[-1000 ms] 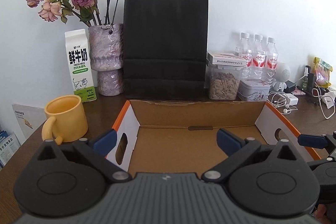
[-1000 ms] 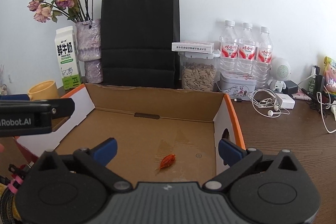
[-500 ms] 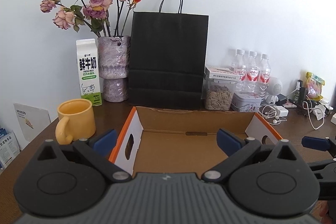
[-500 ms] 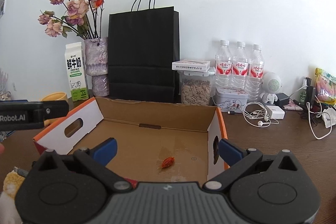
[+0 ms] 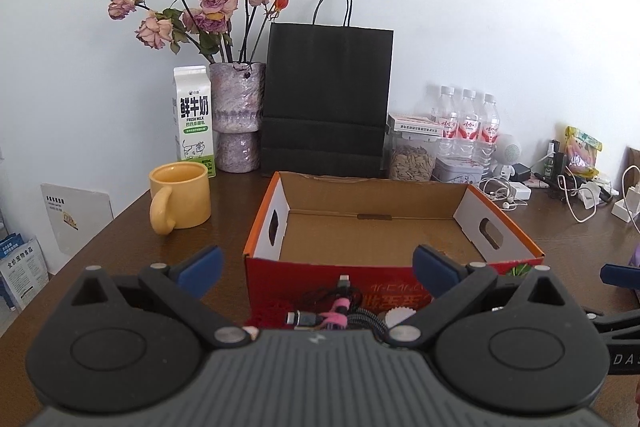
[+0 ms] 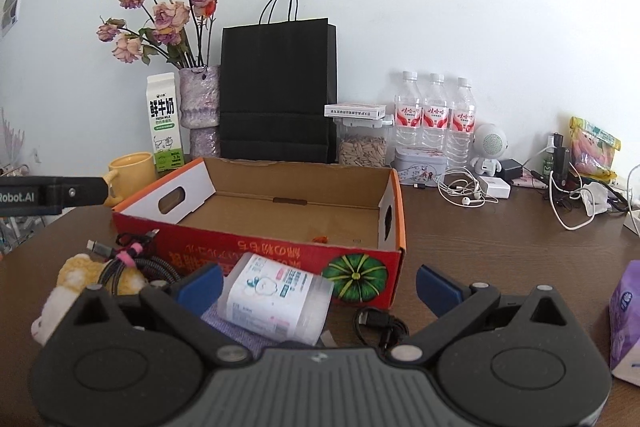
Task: Organize objects
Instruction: 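Withdraw both grippers from the box toward the pile of objects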
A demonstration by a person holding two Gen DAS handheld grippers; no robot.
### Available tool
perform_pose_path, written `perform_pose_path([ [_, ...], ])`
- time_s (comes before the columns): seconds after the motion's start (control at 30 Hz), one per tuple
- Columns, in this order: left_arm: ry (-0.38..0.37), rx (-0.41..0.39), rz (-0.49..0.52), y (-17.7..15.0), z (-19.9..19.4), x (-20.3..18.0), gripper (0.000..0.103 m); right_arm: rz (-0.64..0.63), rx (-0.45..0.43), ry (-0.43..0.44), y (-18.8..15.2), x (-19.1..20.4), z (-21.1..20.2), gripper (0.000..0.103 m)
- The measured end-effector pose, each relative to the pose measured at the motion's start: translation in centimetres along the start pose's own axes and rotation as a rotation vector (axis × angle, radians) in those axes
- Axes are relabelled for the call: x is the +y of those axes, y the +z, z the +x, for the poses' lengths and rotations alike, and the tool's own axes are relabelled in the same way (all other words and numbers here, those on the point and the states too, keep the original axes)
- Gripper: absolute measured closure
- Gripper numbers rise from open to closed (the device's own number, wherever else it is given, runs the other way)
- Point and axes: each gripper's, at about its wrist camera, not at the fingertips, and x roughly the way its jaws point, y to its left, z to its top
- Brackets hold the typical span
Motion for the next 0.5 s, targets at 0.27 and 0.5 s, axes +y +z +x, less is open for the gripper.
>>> perform_pose_path([
  [0.27,-0.006,0.012,0.011,-2.3,-3.9,0.5,0.0,0.007,0.017,0.0,-2.6,0.4,-4.2,0.0],
  [0.5,-0.051,0.007,0.02,-4.2,-6.7,0.3,0.0,0.01,0.019,-0.012,-4.0,0.8,-6.7,0.0],
])
